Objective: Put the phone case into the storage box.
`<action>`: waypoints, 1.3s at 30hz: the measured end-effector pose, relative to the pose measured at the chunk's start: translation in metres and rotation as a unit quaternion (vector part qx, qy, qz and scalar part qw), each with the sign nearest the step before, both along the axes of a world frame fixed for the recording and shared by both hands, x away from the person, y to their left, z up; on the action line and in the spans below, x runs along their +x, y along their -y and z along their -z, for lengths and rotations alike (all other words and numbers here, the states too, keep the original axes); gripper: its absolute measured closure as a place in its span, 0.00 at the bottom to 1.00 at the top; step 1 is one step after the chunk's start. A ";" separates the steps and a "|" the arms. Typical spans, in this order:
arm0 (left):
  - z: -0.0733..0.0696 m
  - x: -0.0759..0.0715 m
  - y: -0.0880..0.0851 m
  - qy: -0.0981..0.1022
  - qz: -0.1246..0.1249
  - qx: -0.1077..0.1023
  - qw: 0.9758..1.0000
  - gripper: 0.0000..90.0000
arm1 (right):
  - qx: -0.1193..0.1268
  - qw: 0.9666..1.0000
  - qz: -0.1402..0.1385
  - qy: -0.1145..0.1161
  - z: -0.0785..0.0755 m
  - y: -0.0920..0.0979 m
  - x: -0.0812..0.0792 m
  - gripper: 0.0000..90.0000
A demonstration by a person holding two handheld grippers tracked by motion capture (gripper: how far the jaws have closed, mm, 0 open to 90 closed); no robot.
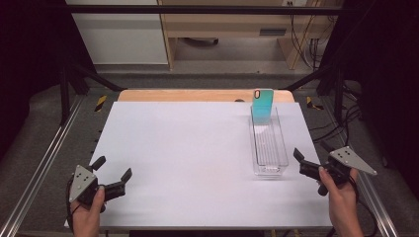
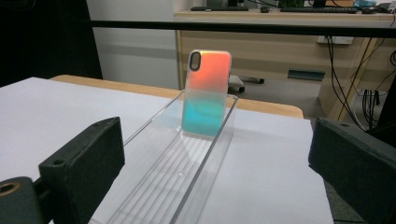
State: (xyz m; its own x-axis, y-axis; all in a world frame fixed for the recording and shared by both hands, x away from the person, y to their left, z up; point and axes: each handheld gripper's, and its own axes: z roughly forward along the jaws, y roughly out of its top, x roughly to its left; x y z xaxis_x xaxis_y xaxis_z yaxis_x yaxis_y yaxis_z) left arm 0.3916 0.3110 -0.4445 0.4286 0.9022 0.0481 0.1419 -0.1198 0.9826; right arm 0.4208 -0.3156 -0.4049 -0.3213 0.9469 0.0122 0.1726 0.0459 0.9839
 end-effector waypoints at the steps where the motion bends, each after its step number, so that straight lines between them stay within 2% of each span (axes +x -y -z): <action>1: 0.001 0.000 0.001 -0.002 0.003 0.010 1.000 0.02 | 0.001 1.000 0.000 0.000 0.001 0.000 -0.001 0.05; 5: 0.006 -0.003 0.001 -0.007 0.005 0.004 1.000 0.02 | 0.003 1.000 -0.001 -0.002 0.007 0.000 -0.005 0.05; 20: 0.008 -0.007 0.003 -0.002 0.003 0.002 1.000 0.02 | 0.003 1.000 -0.008 0.002 0.023 0.002 -0.017 0.05; 31: 0.009 -0.008 0.000 -0.003 0.001 -0.002 1.000 0.02 | -0.008 1.000 -0.025 0.008 0.031 -0.010 -0.019 0.04; 39: 0.010 -0.008 0.000 -0.003 0.002 -0.003 1.000 0.02 | -0.007 0.999 -0.041 0.015 0.036 -0.020 -0.018 0.04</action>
State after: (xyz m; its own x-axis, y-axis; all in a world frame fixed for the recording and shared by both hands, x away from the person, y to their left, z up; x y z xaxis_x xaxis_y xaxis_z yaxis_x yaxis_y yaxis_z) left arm 0.3840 0.3106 -0.4542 0.4324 0.9008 0.0405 0.1481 -0.1152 0.9822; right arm 0.4024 -0.2958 -0.4406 -0.3977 0.9174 -0.0117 0.1390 0.0728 0.9876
